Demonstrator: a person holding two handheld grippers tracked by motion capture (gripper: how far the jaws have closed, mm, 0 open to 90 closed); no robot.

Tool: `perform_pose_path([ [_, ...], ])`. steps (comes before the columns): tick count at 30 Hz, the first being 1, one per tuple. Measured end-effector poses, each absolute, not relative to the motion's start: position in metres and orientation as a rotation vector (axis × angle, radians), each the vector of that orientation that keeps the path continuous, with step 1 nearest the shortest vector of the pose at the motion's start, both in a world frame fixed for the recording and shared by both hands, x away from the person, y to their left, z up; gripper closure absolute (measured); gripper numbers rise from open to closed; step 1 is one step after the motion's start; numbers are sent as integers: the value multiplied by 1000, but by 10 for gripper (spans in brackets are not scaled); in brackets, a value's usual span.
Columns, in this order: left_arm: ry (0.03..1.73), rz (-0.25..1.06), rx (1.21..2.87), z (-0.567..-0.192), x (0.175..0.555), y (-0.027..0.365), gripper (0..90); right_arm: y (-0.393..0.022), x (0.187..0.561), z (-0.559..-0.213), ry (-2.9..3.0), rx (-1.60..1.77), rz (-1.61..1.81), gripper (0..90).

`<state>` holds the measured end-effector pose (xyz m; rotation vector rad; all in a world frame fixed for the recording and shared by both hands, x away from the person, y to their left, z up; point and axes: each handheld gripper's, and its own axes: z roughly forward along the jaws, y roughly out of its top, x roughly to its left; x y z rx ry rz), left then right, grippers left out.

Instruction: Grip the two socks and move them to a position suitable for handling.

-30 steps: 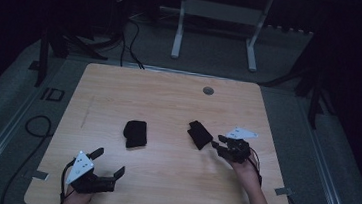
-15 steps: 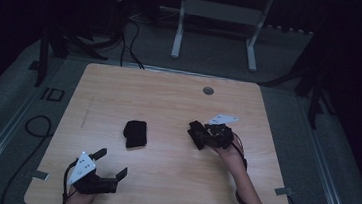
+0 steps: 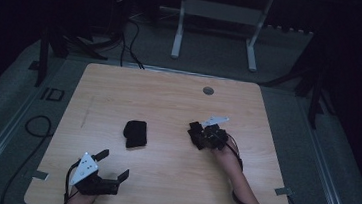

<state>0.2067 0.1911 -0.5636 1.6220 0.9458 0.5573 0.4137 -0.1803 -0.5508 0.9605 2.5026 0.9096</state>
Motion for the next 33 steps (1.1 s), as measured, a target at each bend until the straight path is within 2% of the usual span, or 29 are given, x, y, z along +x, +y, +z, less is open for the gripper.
perform_pose_path([
  [7,949,556,1614,-563,206,192,1,-174,404,-550,2454,955,874,794],
  [18,947,560,1612,-562,206,193,1,-175,385,-526,2454,961,1060,808],
  [27,936,561,1613,-562,206,192,1,-163,341,-506,2479,875,1129,807],
  [33,926,564,1613,-560,204,188,1,-164,308,-501,2435,942,1141,805],
])
